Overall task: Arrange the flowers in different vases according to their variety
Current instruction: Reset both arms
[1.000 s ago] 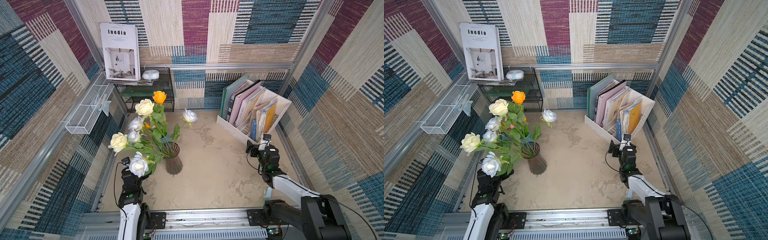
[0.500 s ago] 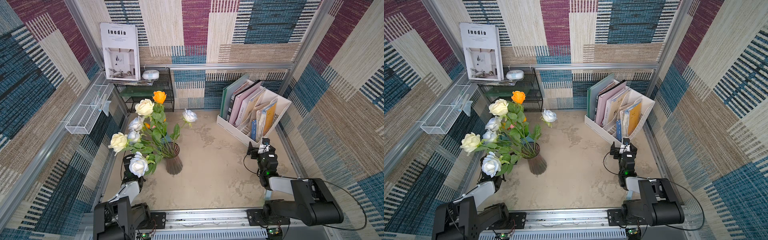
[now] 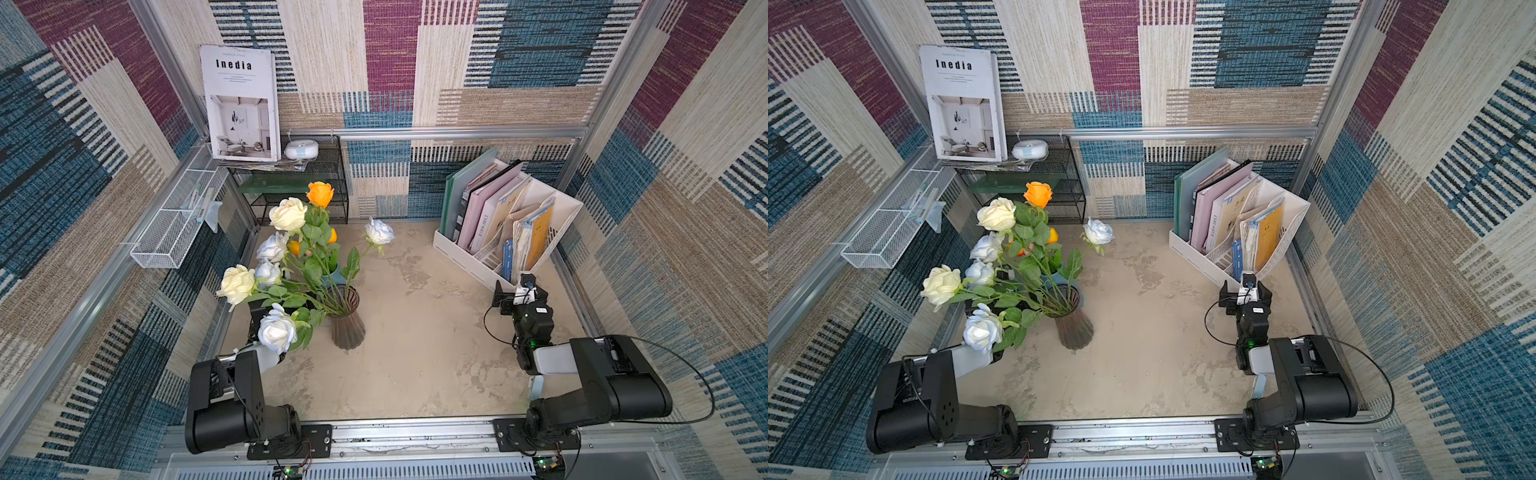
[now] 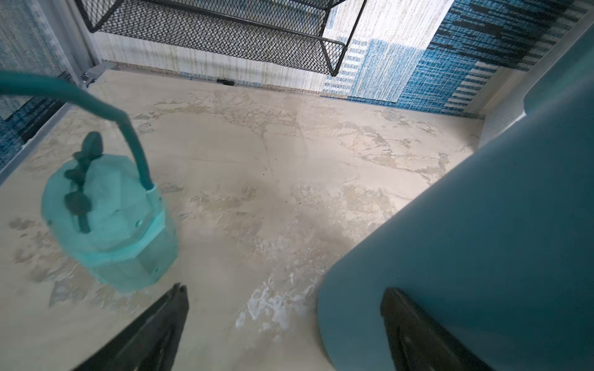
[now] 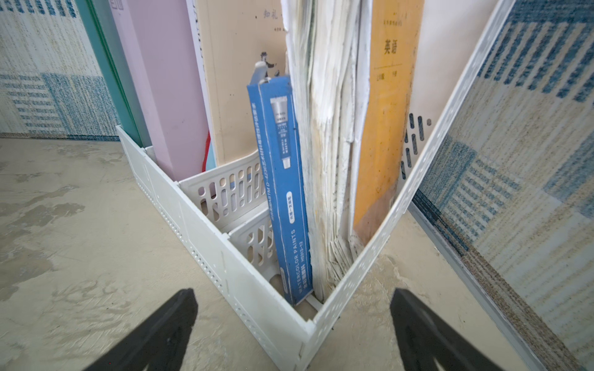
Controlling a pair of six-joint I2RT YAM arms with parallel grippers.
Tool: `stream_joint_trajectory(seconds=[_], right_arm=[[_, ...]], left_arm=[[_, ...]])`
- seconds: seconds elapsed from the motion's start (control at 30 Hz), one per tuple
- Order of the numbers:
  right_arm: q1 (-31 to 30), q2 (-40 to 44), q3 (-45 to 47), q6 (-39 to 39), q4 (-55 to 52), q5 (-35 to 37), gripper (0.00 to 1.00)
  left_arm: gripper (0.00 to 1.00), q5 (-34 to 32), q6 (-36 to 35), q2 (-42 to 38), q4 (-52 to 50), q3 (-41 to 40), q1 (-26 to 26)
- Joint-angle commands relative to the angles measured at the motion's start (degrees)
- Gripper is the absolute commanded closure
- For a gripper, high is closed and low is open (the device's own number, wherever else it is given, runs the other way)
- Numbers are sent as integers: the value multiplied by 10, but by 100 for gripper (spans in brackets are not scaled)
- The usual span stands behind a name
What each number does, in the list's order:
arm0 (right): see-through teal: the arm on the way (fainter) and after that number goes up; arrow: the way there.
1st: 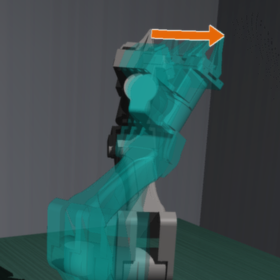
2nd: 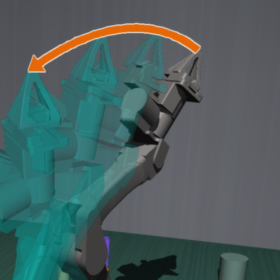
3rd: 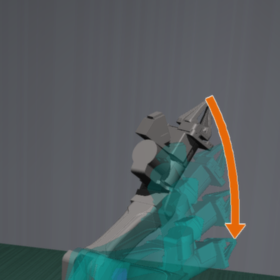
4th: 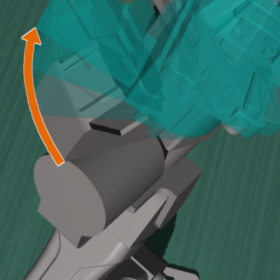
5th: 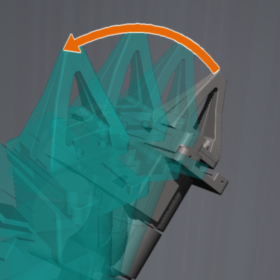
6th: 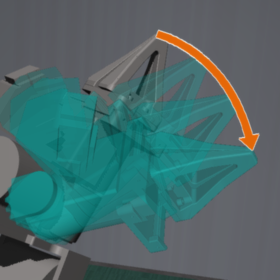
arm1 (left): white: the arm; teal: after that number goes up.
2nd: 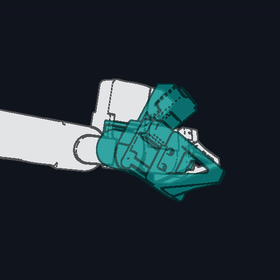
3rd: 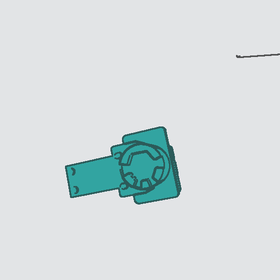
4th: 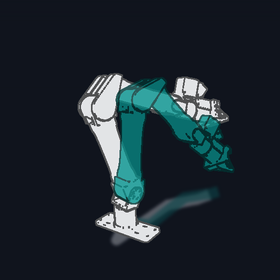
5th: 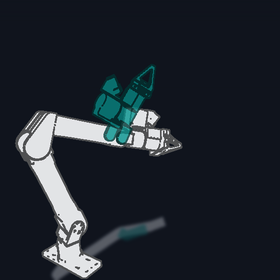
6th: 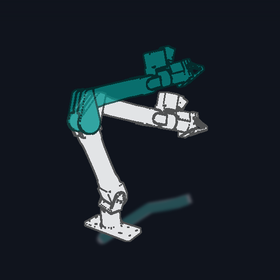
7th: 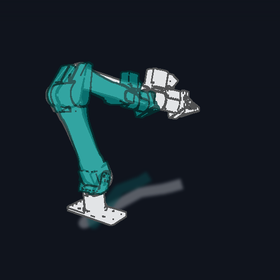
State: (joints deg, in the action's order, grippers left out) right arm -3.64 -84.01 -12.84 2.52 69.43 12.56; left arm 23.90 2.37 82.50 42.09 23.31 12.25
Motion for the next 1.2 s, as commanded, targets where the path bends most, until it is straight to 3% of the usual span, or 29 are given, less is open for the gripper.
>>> stream_joint_trajectory(seconds=[0.0, 0.03, 0.13, 0.23, 0.4, 1.17], right_arm=[[5, -2, -10, -2, -8, -18, 1], [6, -3, -11, -2, -10, -20, 1], [9, -4, -17, -4, -19, -26, 1], [15, -7, -25, -6, -34, -39, 1], [36, -18, -57, -17, -83, -85, 1], [36, -17, -55, -17, -80, -85, 1]], left_arm=[[1, 33, -30, 34, 61, -1, -29], [1, 21, -51, 23, 23, 8, -40], [1, -33, -84, 34, 45, -8, -82], [1, -60, -75, 47, 60, -8, -86], [1, -65, -74, 47, 56, -6, -86], [1, -59, -70, 50, 41, 3, -83]])
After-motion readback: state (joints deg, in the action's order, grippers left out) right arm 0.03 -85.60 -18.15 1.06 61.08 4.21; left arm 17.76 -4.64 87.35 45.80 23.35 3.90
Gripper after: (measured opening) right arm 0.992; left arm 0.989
